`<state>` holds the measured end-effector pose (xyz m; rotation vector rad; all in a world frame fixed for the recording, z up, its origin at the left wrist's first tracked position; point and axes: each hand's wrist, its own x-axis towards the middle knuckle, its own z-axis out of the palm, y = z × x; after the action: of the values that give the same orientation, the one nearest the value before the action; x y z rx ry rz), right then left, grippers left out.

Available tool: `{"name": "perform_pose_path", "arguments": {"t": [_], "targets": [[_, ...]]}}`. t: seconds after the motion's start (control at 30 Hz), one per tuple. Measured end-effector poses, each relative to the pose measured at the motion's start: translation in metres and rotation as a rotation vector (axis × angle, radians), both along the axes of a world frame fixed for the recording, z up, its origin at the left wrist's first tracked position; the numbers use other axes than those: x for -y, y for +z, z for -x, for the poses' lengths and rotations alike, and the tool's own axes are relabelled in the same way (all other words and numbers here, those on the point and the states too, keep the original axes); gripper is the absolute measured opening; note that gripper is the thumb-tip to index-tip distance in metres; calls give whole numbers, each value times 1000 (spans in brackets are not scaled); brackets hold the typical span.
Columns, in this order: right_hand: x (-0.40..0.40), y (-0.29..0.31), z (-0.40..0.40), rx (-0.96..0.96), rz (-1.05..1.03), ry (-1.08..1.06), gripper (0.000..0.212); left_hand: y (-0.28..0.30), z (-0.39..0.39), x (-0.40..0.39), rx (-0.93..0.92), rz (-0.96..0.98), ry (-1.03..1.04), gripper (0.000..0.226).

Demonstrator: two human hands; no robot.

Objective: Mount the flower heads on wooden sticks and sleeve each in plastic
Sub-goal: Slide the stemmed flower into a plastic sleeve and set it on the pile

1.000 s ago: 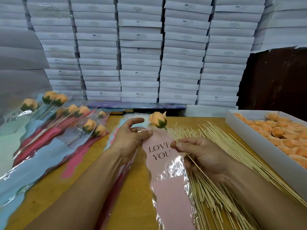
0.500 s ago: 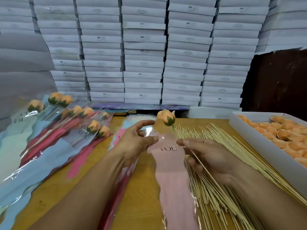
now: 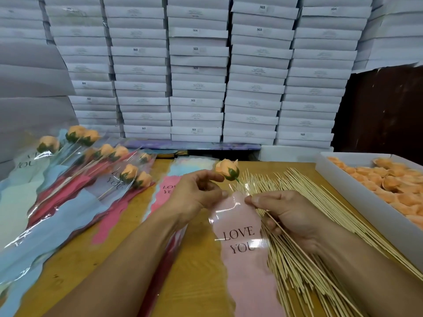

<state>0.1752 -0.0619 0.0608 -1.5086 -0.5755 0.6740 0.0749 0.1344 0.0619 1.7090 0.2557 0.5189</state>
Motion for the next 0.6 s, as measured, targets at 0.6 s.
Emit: {"name": "perform_pose_path", "arguments": {"t": [0.6], "targets": [[-3,0,4,-74,-35,-53,14,1,0,3,28,-512,132,13]]}}
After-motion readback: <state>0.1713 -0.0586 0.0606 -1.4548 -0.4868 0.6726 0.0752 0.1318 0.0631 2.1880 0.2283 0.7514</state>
